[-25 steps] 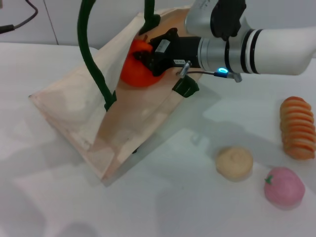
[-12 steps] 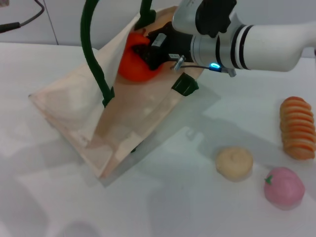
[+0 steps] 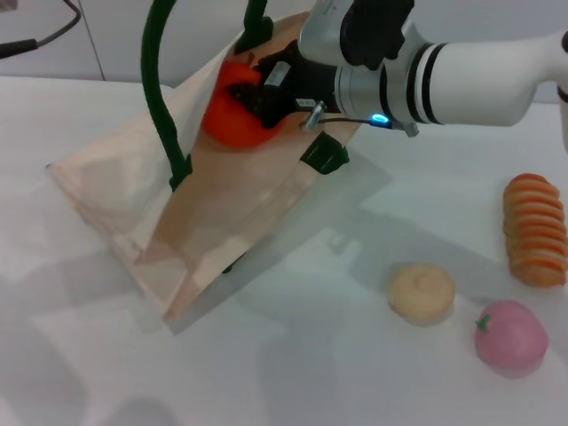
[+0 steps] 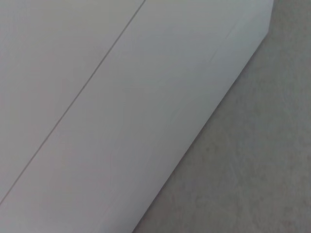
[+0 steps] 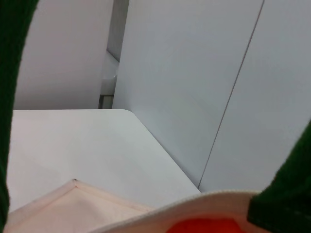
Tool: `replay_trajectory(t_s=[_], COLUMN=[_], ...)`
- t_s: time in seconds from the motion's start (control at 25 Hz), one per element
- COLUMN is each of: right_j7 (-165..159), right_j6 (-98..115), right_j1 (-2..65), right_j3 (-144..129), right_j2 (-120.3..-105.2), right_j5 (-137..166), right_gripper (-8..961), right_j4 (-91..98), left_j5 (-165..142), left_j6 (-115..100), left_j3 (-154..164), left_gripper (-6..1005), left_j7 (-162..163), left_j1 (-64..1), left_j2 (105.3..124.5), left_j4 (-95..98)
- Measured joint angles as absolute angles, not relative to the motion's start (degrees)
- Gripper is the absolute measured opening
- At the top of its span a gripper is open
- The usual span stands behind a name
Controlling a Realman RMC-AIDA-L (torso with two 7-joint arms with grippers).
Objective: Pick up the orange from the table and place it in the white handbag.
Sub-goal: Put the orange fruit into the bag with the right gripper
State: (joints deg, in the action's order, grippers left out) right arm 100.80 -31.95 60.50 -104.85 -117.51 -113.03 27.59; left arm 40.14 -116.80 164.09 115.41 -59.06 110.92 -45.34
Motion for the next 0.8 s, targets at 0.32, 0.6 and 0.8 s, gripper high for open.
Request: replay_trajectory(t_s=[0.32,0.6,0.8], right_j7=[100.81,101.45,101.45], right_j6=[-31.91,-32.31,-32.46], right_j1=[60.65,60.65,60.65], right_j3=[-104.88,-104.85,-104.85], right_j2=[-117.51,-117.51,-117.51], right_j5=[-113.03,-113.03,-113.03], right_gripper=[137,206,371], right_j4=[27.59,27.61,27.66], left_j5=[40.43,40.50,40.54], left_j6=[-116.80,-116.80,-116.79], left_j3=[164.09,164.09,164.09], left_gripper=[136,136,136], left_j7=[115.47,115.49,115.49], left_j1=[-59.06,-58.80,-58.75], left_j2=[110.92,110.82,110.78], left_j4=[-45.36,-45.35,-45.35])
